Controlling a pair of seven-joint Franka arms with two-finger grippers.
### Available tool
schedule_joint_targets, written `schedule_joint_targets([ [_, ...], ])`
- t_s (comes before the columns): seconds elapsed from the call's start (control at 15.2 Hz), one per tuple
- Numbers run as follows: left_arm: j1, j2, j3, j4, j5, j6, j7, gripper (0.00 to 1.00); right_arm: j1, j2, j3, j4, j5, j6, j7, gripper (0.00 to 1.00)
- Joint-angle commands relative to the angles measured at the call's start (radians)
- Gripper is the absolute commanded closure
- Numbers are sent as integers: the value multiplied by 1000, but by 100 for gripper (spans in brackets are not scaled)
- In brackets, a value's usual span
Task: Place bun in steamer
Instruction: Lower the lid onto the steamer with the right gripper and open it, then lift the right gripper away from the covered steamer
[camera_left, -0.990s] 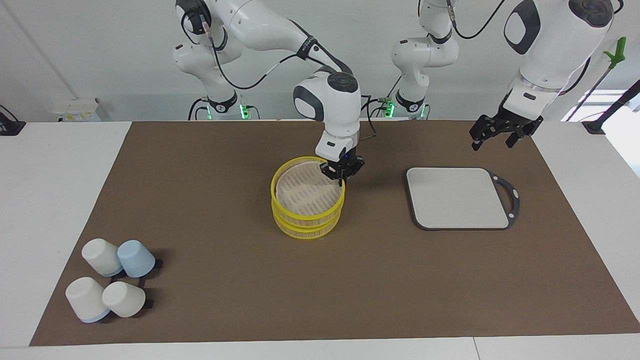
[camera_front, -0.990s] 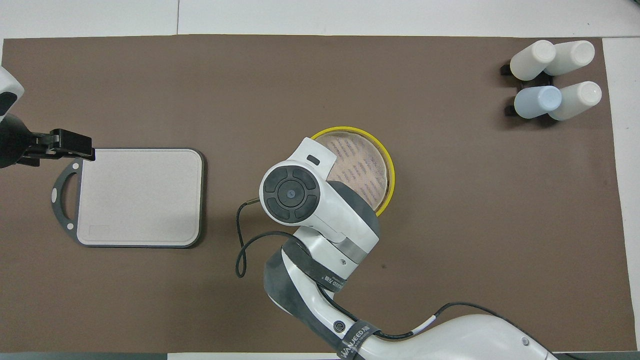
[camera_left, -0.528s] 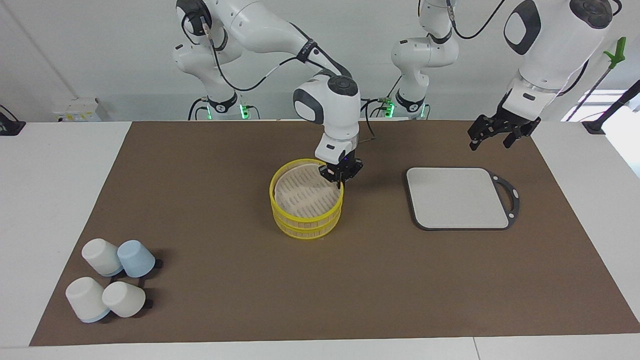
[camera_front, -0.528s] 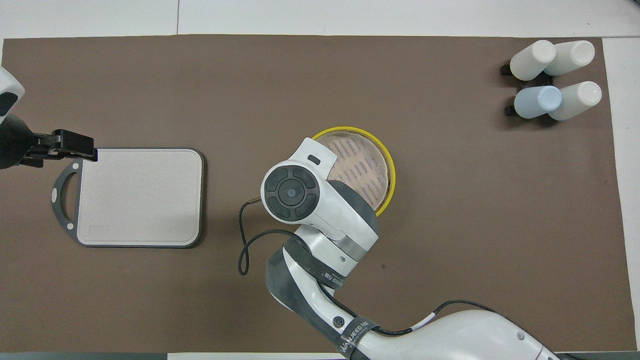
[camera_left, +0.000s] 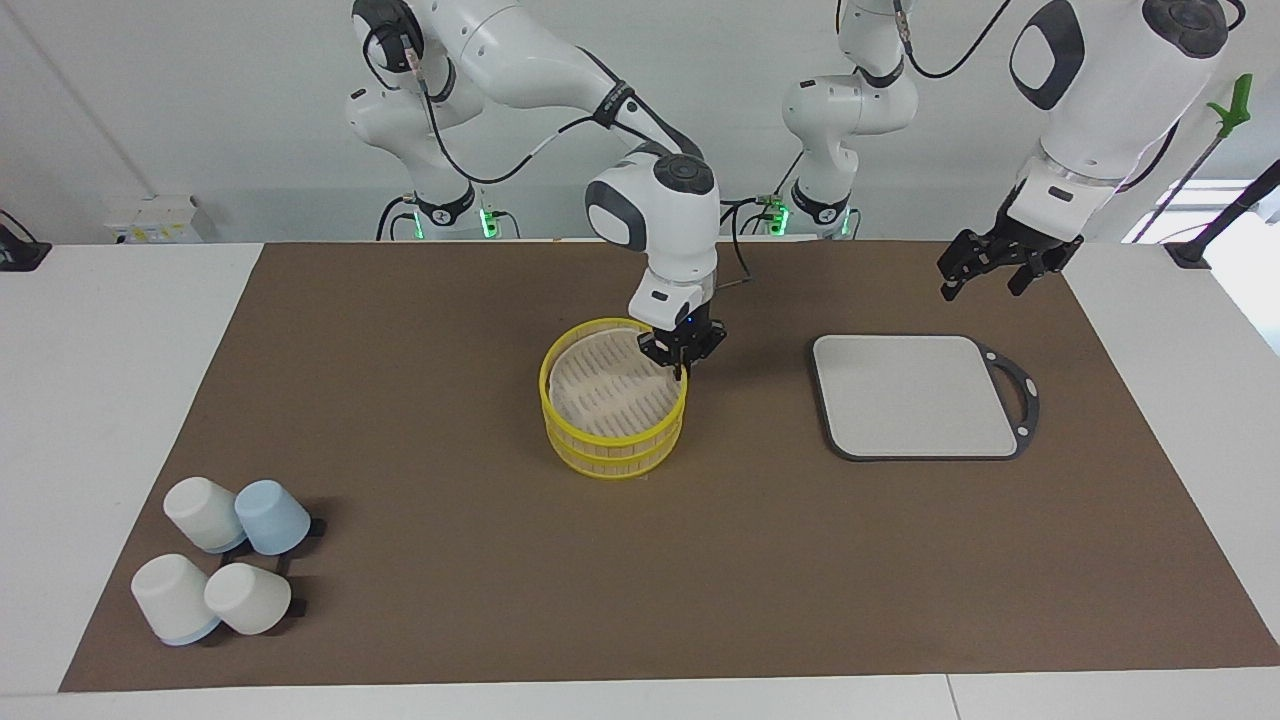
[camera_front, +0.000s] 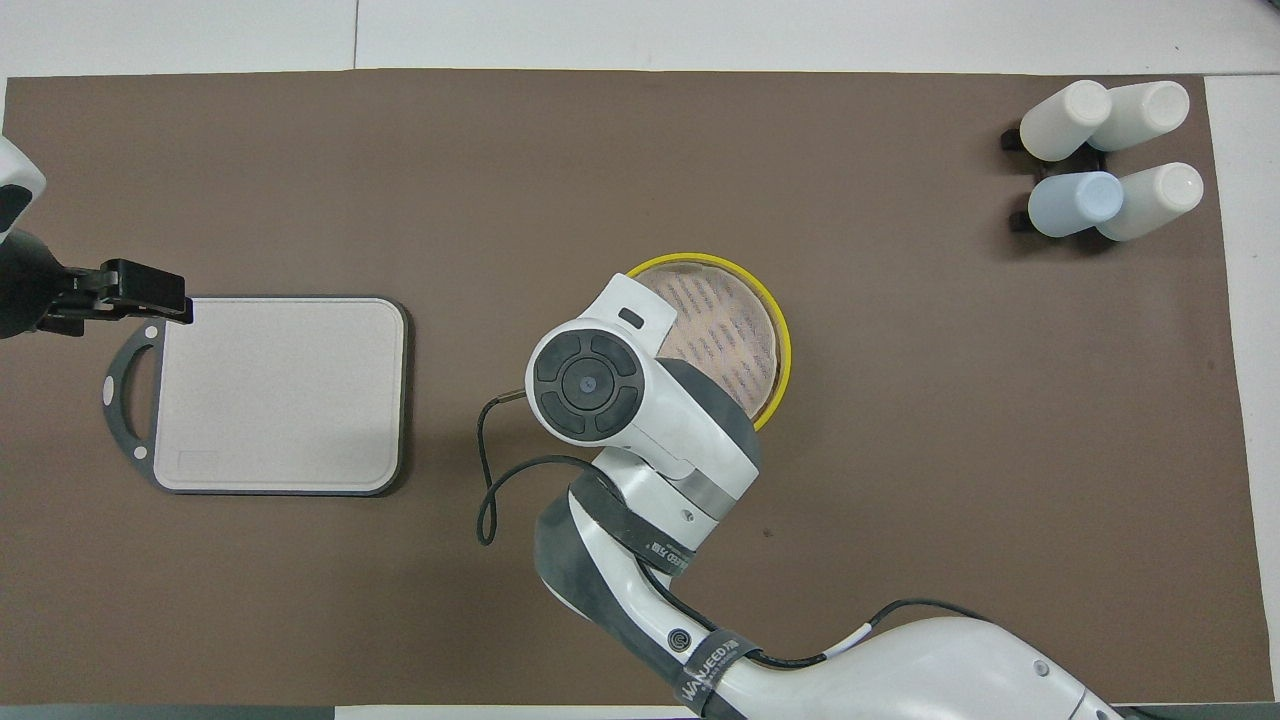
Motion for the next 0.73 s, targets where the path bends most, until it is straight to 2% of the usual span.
schedule_joint_targets([
  [0.0, 12, -26, 0, -27, -18, -7, 19, 0, -24, -14, 7, -6, -21, 16, 31, 0],
  [0.2, 10, -26, -1, -27, -16, -10, 19, 0, -65, -65, 10, 9, 4, -25, 27, 0],
  [0.33, 10, -26, -1, -27, -16, -10, 19, 0, -102, -111, 10, 26, 11, -124, 5, 0],
  [0.66, 10, -26, -1, -25, -16, -10, 19, 0, -254, -215, 10, 24, 56, -309, -247, 0],
])
